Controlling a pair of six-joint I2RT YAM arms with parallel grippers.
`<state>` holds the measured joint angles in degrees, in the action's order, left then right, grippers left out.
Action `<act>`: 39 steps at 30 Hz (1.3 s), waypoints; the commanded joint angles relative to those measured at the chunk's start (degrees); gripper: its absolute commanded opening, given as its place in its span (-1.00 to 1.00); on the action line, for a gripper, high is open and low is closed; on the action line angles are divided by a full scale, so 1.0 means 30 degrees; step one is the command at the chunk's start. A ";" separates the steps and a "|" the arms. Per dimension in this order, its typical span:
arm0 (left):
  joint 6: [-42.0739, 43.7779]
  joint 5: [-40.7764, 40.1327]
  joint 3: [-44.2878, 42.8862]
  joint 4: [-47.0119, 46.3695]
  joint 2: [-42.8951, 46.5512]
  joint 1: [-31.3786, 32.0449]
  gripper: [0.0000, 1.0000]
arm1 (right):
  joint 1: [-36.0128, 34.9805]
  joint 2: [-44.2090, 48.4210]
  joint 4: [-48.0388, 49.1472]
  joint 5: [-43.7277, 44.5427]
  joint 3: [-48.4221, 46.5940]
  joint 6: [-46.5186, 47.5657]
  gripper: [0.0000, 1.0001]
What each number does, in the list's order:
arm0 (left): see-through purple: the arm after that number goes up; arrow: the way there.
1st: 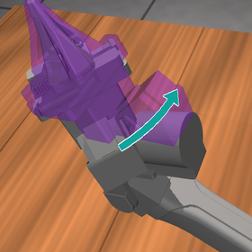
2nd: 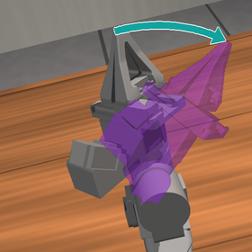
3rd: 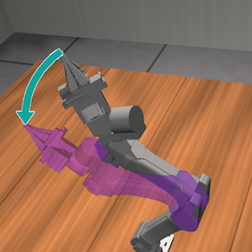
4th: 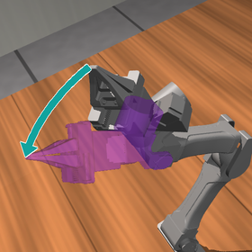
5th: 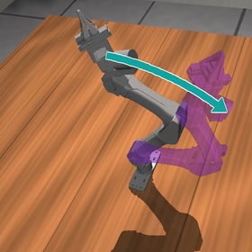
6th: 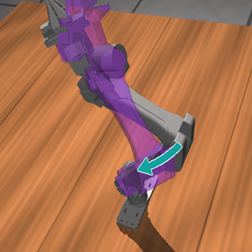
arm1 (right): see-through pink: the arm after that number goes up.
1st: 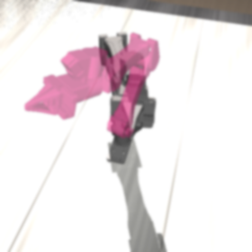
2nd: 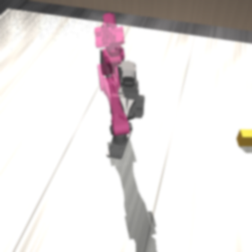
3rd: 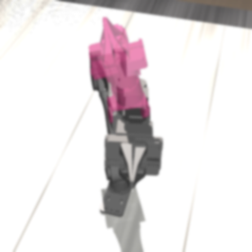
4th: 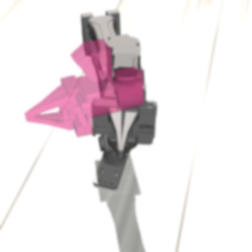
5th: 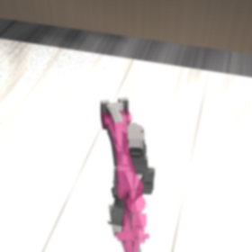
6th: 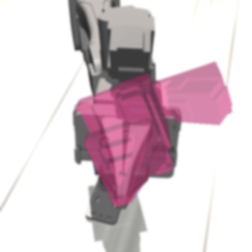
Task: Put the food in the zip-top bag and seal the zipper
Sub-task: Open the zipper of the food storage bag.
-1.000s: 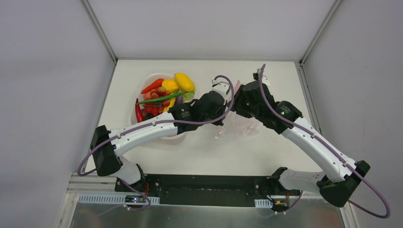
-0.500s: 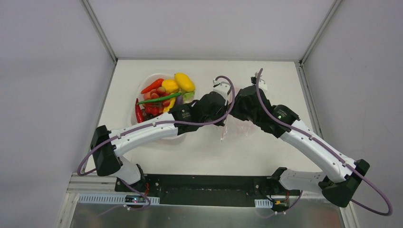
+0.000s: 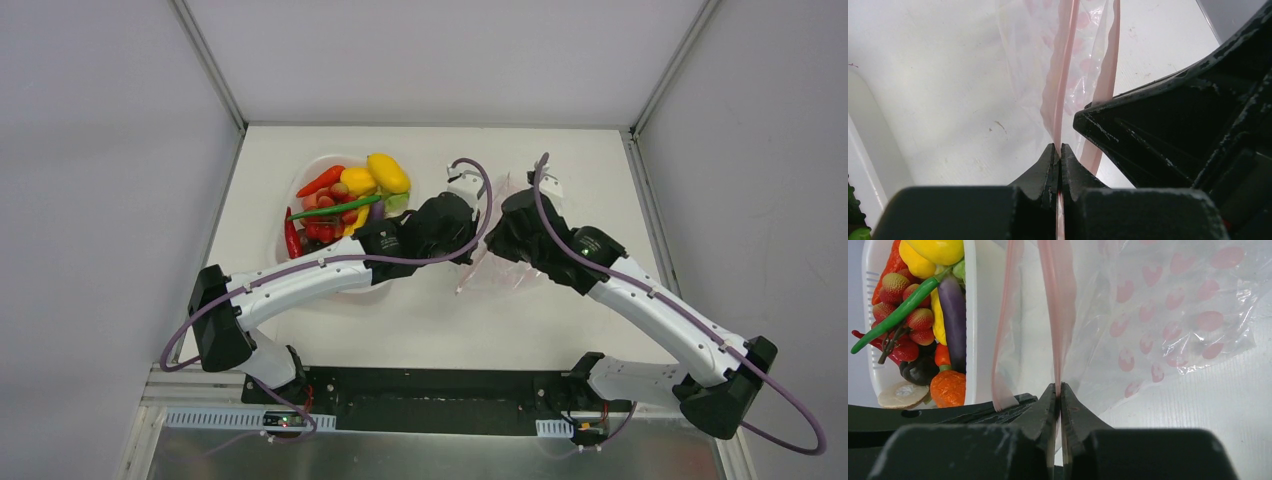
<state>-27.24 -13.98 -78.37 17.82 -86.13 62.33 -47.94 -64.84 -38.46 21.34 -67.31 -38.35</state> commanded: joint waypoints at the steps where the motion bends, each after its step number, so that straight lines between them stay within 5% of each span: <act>1: 0.0023 -0.0354 0.0229 -0.0455 0.0891 0.0202 -1.00 | -0.0096 0.0612 -0.0311 0.0736 0.0020 0.0275 -0.88; 9: -0.2018 -0.1361 0.2526 0.0508 0.1649 -0.1679 -1.00 | 0.0213 0.1722 -0.1023 0.2184 -0.0048 0.2337 -1.00; 14: -0.2102 -0.0823 0.3941 0.0489 0.2088 -0.2889 -1.00 | 0.0539 0.1920 -0.1170 -0.1247 -0.0730 0.4681 -1.00; 19: -0.1785 0.0964 0.3355 0.0032 0.1244 -0.2933 -0.96 | 0.0618 0.1019 -0.1532 -0.1507 -0.0708 0.4046 -1.00; 31: -0.0573 0.3308 0.2526 -0.0210 0.1958 -0.3331 0.35 | 0.1414 0.0693 0.2411 -0.3301 0.1834 0.2429 -1.00; 39: 0.2149 0.3901 0.2544 0.1326 0.4707 -0.4013 0.76 | 0.1932 0.0644 0.3460 -0.4524 0.2714 0.2088 -1.00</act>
<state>-26.20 -3.75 -68.79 19.11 -78.06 51.62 -42.85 -63.83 -32.05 10.68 -59.37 -31.05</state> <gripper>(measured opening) 0.856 0.009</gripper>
